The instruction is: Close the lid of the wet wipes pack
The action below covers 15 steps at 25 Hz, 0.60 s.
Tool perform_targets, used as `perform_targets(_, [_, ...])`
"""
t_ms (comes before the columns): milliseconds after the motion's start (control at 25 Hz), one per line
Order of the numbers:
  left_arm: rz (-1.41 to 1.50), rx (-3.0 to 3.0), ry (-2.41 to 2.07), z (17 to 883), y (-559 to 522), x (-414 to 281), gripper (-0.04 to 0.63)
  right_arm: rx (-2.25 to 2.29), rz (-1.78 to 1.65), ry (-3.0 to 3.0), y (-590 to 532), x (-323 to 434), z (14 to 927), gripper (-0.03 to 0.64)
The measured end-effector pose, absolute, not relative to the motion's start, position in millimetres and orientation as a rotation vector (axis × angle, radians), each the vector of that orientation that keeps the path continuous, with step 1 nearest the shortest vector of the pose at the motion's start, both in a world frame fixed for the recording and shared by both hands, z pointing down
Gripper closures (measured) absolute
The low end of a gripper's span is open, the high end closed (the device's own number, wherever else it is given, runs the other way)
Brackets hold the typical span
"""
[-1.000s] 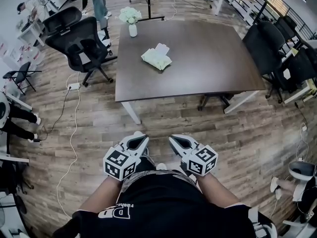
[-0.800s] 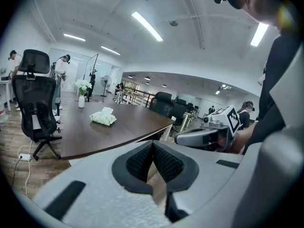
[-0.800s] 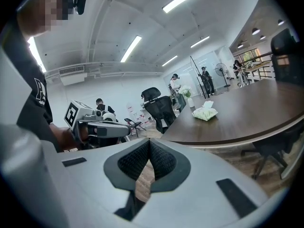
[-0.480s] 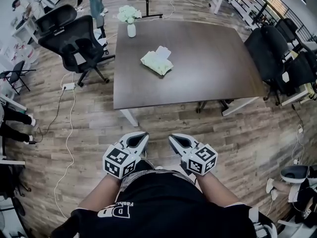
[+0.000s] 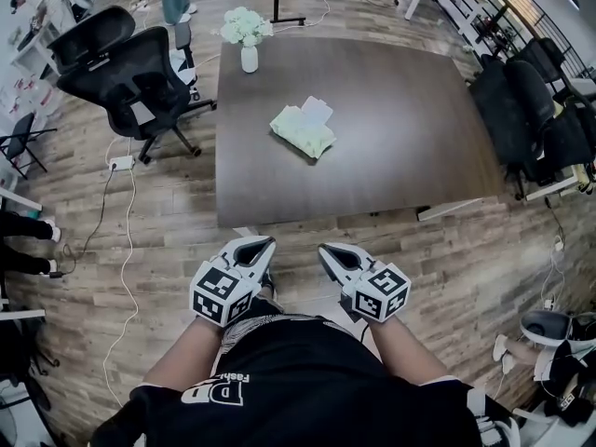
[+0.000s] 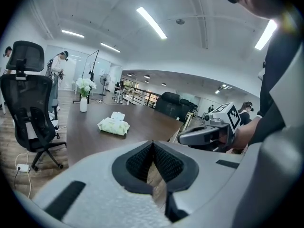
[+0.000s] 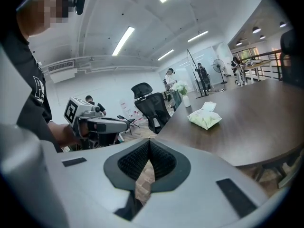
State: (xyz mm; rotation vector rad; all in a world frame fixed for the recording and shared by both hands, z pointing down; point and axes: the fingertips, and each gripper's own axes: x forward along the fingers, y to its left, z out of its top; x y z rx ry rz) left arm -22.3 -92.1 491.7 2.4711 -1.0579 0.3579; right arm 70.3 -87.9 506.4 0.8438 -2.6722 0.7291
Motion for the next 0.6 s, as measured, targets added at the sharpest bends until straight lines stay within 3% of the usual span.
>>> perform_targets(600, [0.405,2.517,-0.947,500.0,-214.1,-79.6,0.578,0.967,0.756,-2.600,-203.9,15.9,514.7,0.615])
